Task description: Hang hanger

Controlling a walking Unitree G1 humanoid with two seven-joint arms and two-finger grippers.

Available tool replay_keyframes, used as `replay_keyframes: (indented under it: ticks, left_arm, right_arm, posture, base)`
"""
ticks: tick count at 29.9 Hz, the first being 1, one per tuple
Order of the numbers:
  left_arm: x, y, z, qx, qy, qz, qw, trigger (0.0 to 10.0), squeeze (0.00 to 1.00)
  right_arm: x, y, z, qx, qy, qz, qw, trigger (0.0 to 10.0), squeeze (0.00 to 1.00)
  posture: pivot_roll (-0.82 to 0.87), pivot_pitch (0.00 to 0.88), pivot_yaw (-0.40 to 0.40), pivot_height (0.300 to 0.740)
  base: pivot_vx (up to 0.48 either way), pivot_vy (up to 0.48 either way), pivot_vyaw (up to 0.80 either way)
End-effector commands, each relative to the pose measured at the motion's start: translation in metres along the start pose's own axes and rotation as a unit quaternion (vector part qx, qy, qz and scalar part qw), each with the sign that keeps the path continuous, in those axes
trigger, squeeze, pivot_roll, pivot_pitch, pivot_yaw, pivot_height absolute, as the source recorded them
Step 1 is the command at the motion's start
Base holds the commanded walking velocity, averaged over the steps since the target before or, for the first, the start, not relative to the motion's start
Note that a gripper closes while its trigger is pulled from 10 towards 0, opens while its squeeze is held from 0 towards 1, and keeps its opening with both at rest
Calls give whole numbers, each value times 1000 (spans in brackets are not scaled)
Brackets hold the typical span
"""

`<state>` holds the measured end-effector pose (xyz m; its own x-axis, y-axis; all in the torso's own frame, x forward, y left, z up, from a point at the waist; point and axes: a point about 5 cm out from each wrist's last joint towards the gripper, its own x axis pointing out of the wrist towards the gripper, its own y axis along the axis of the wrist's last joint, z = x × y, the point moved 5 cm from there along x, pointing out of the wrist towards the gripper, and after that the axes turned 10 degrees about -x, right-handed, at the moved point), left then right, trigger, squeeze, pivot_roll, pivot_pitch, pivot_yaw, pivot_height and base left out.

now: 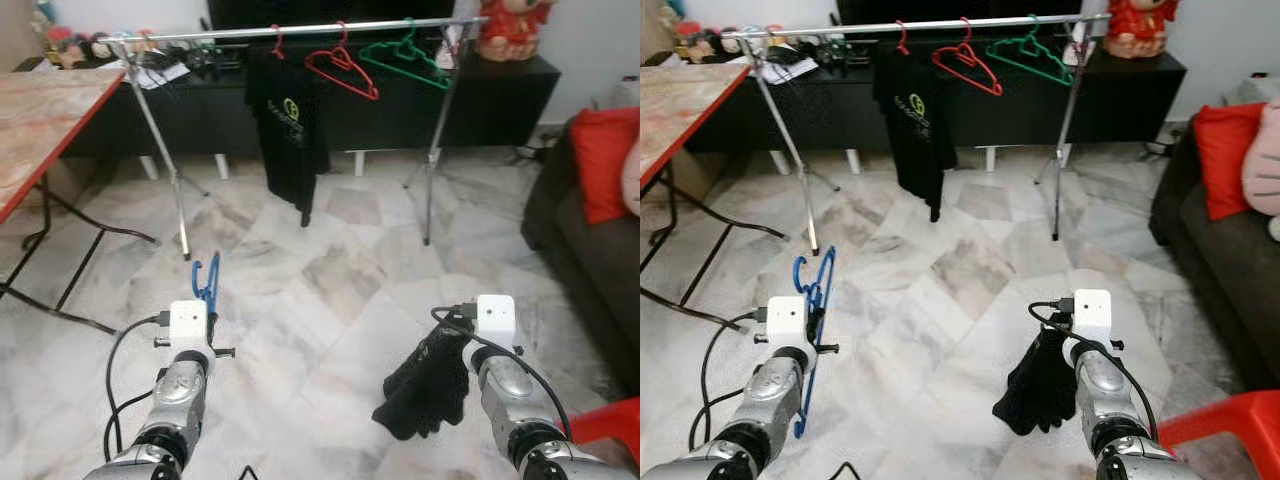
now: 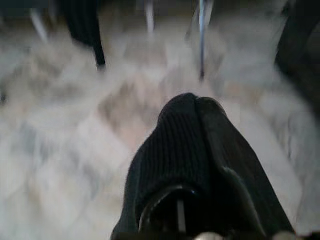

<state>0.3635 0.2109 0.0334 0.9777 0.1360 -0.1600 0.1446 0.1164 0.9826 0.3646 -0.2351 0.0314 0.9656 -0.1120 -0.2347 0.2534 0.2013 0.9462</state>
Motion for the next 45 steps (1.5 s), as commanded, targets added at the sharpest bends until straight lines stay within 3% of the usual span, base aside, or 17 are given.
replay_keyframes:
  ticks: [1, 6, 10, 13, 15, 16, 17, 22, 25, 27, 30, 33, 39, 42, 43, 44, 45]
  left_arm:
    - [6, 20, 4, -4, -12, 36, 999, 10000, 0]
    - [7, 40, 11, 4, -40, 81, 996, 10000, 0]
    - [-3, 42, 11, 8, -45, 109, 993, 10000, 0]
    - [-20, 47, 4, 20, -41, 138, 989, 10000, 0]
    - [-39, 48, -6, 26, -31, 151, 988, 10000, 0]
    - [-39, 48, -6, 26, -31, 151, 988, 10000, 0]
    - [-50, 46, -7, 32, -31, 153, 987, 10000, 0]
    - [-70, 46, -5, 36, -40, 151, 987, 10000, 0]
    - [-90, 42, -2, 58, -58, 124, 989, 10000, 0]
    - [-94, 40, -4, 59, -54, 115, 990, 10000, 0]
    - [-103, 36, -8, 71, -60, 90, 992, 10000, 0]
    - [-109, 43, -1, 67, -92, 64, 991, 10000, 0]
    - [-95, 44, 25, 80, -176, 12, 981, 10000, 0]
    - [-83, 40, 47, 94, -241, -13, 966, 10000, 0]
    - [-81, 42, 62, 96, -276, -23, 956, 10000, 0]
    - [-81, 42, 62, 96, -276, -23, 956, 10000, 0]
    - [-82, 43, 75, 99, -309, -40, 945, 10000, 0]
  right_arm:
    - [7, 44, 16, -4, -23, 82, 996, 10000, 0]
    - [-1, 76, 27, -28, -39, 159, 986, 10000, 0]
    - [-16, 72, 24, -46, -37, 179, 982, 10000, 0]
    - [-33, 64, 21, -58, -30, 183, 981, 10000, 0]
    - [-54, 50, 21, -65, -35, 170, 983, 10000, 0]
    - [-54, 50, 21, -65, -35, 170, 983, 10000, 0]
    - [-66, 39, 21, -70, -37, 157, 984, 10000, 0]
    - [-91, 23, 18, -75, -31, 128, 988, 10000, 0]
    - [-116, 12, 13, -74, -28, 93, 992, 10000, 0]
    - [-119, 9, 12, -75, -26, 86, 993, 10000, 0]
    - [-117, 8, 5, -77, -8, 68, 995, 10000, 0]
    - [-107, 24, -1, -84, 24, 61, 994, 10000, 0]
    - [-76, 49, -1, -131, 42, 33, 990, 10000, 0]
    - [-51, 57, -21, -158, 83, 11, 984, 10000, 0]
    - [-41, 65, -34, -173, 102, 13, 980, 10000, 0]
    - [-41, 65, -34, -173, 102, 13, 980, 10000, 0]
    - [-34, 67, -49, -186, 126, 7, 974, 10000, 0]
  posture:
    - [-125, 0, 10, 740]
    - [-124, 0, -10, 740]
    - [-103, 0, -29, 740]
    - [-86, 0, -32, 740]
    - [-77, 0, -32, 740]
    - [-77, 0, -32, 740]
    - [-70, 0, -33, 740]
    - [-64, 0, -20, 740]
    - [-55, 84, -13, 740]
    - [-51, 93, -14, 740]
    - [-26, 129, -28, 740]
    - [-6, 137, -35, 740]
    - [-15, 107, -53, 740]
    - [-32, 68, -38, 740]
    - [-38, 56, -27, 740]
    - [-38, 56, -27, 740]
    - [-39, 39, -21, 740]
  base:
    - [0, 0, 0]
    - [0, 0, 0]
    - [0, 0, 0]
    - [0, 0, 0]
    - [0, 0, 0]
    - [0, 0, 0]
    - [0, 0, 0]
    - [0, 0, 0]
    - [0, 0, 0]
    - [0, 0, 0]
    - [0, 0, 0]
    - [0, 0, 0]
    - [0, 0, 0]
    - [0, 0, 0]
    - [0, 0, 0]
    - [0, 0, 0]
    - [0, 0, 0]
